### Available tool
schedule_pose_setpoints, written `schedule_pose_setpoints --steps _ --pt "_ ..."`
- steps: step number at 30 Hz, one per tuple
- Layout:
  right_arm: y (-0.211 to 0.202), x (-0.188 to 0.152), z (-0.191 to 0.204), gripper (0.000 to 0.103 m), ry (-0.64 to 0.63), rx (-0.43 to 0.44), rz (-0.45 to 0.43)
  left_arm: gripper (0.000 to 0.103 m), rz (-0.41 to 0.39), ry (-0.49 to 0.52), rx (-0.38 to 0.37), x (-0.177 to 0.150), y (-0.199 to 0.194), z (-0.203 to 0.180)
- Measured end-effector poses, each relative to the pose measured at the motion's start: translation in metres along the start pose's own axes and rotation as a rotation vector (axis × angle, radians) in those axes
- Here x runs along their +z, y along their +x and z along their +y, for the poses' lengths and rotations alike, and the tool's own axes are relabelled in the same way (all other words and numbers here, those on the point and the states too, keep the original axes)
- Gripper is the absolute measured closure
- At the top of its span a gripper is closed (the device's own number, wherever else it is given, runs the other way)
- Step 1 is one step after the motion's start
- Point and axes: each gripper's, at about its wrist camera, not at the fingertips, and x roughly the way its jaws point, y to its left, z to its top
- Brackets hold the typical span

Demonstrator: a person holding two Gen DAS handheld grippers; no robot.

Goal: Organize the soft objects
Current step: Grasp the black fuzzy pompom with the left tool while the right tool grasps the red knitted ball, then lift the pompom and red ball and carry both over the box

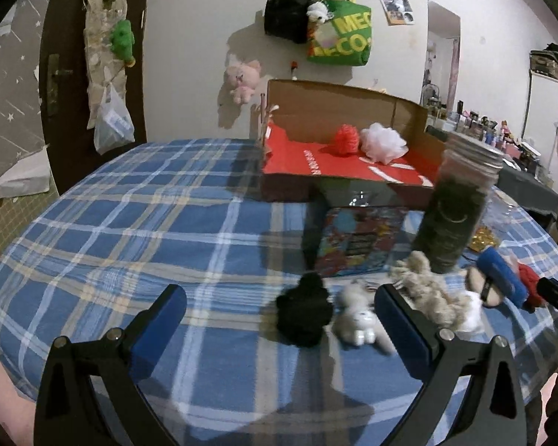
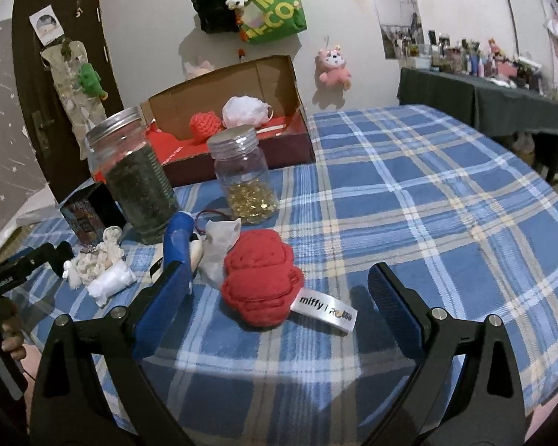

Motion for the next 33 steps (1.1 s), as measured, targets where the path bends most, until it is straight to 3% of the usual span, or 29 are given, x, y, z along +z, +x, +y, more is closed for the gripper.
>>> schedule_pose_setpoints --steps 2,4,5,7,8,22,33 --pt "0.003 0.001 -0.004 0.006 0.020 0.014 0.009 0.004 0.019 0.008 -0.001 0.000 0.006 0.003" --pt "0.009 0.001 -0.010 0.023 0.048 0.055 0.034 0.017 0.039 0.013 -0.019 -0.001 0.012 0.003" --pt "0.012 0.000 -0.012 0.037 0.059 0.065 0.050 0.027 0.061 0.018 -0.039 -0.002 0.016 0.002" --pt "0.012 -0.001 -0.011 0.053 0.050 0.099 0.051 0.053 0.091 0.024 -0.070 -0.004 0.023 0.001" --pt "0.012 -0.001 -0.010 0.066 0.047 0.131 0.057 0.070 0.113 0.022 -0.103 -0.005 0.027 0.001" --pt "-0.030 0.015 0.004 0.067 -0.016 0.077 -0.106 0.074 0.009 0.065 -0.095 0.004 -0.007 -0.015" --pt "-0.037 0.018 0.004 0.067 -0.006 0.086 -0.122 0.074 -0.014 0.059 -0.130 0.010 -0.019 -0.019"
